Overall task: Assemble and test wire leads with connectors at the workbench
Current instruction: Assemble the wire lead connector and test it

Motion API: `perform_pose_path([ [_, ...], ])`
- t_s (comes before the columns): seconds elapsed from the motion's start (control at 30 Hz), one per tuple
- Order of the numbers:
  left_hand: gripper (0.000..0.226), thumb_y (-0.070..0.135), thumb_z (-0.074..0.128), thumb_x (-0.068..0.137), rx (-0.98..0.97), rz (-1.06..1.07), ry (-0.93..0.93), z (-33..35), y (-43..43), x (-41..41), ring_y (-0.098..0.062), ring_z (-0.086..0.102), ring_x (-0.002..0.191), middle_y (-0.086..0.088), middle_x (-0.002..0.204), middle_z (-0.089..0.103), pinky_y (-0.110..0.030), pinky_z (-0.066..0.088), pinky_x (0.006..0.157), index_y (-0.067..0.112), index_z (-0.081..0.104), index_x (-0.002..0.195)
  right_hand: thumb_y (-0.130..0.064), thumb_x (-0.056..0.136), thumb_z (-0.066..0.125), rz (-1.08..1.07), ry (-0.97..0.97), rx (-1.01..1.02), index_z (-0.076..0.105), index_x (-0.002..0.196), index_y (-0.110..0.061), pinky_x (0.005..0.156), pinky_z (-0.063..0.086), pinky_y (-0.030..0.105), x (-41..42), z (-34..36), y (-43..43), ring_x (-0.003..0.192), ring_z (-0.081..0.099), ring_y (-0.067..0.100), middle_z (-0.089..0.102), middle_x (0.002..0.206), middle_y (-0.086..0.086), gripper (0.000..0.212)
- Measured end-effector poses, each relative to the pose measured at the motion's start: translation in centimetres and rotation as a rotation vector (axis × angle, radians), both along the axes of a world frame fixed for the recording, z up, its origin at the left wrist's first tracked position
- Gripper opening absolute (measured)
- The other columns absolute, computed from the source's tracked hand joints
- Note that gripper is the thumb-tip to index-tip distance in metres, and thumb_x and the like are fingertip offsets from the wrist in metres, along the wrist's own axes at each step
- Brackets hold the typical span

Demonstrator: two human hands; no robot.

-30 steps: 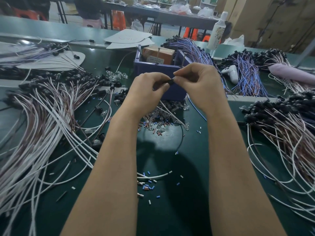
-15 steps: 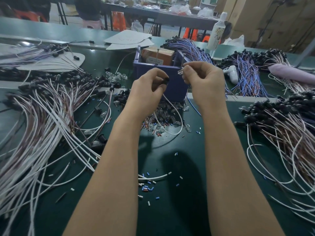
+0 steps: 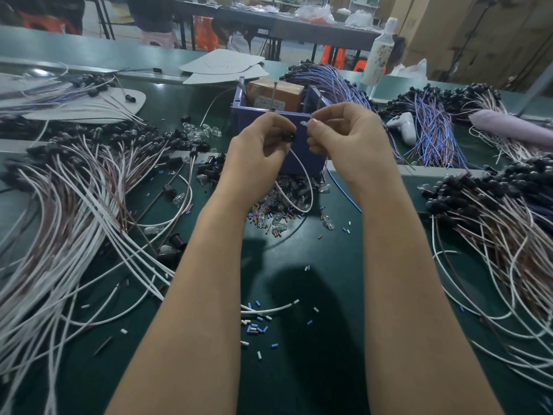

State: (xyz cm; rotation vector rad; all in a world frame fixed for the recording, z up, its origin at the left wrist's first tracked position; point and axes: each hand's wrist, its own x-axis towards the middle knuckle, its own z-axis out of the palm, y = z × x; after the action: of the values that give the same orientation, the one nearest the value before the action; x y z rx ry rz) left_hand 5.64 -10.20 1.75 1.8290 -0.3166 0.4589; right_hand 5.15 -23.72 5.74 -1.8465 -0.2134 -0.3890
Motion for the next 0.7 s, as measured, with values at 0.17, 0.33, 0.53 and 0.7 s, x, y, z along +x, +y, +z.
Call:
perform_pose_path([
  [0.17,0.022,0.000,0.056,0.089,0.000,-0.009,-0.008,-0.03,0.08,0.05,-0.002,0.065,0.091,0.006,0.093,0.068,-0.015,0.049,0.087,0.020,0.061,0.098,-0.003,0.084,0.066,0.006,-0.046,-0.023,0.067,0.081,-0.016,0.074,0.057,0.025,-0.27,0.21,0.15,0.070,0.064,0.011,0.067,0.075,0.000,0.013],
  [0.33,0.021,0.001,0.057,0.089,0.015,0.004,-0.009,0.01,0.05,0.13,0.006,0.062,0.083,0.010,0.089,0.067,-0.007,0.044,0.079,0.019,0.062,0.099,-0.007,0.085,0.066,-0.030,-0.128,-0.235,0.064,0.087,-0.017,0.080,0.054,0.024,-0.32,0.33,0.28,0.083,0.067,0.015,0.067,0.085,-0.002,0.011],
  [0.53,0.021,0.002,0.056,0.089,0.082,0.021,-0.024,0.31,0.07,-0.19,0.011,0.060,0.081,0.009,0.093,0.068,-0.003,0.043,0.076,0.016,0.065,0.103,-0.010,0.083,0.066,-0.095,-0.171,-0.380,0.065,0.083,-0.019,0.070,0.049,0.013,-0.42,0.35,0.38,0.080,0.066,0.009,0.068,0.084,-0.002,0.010],
  [0.7,0.023,0.003,0.057,0.089,0.188,0.050,-0.066,0.93,-0.05,-0.50,0.015,0.055,0.073,0.007,0.090,0.067,0.000,0.038,0.070,0.015,0.067,0.107,-0.009,0.082,0.065,-0.116,-0.178,-0.435,0.069,0.084,-0.018,0.063,0.043,0.006,-0.57,0.40,0.48,0.076,0.065,0.010,0.065,0.076,-0.002,0.010],
])
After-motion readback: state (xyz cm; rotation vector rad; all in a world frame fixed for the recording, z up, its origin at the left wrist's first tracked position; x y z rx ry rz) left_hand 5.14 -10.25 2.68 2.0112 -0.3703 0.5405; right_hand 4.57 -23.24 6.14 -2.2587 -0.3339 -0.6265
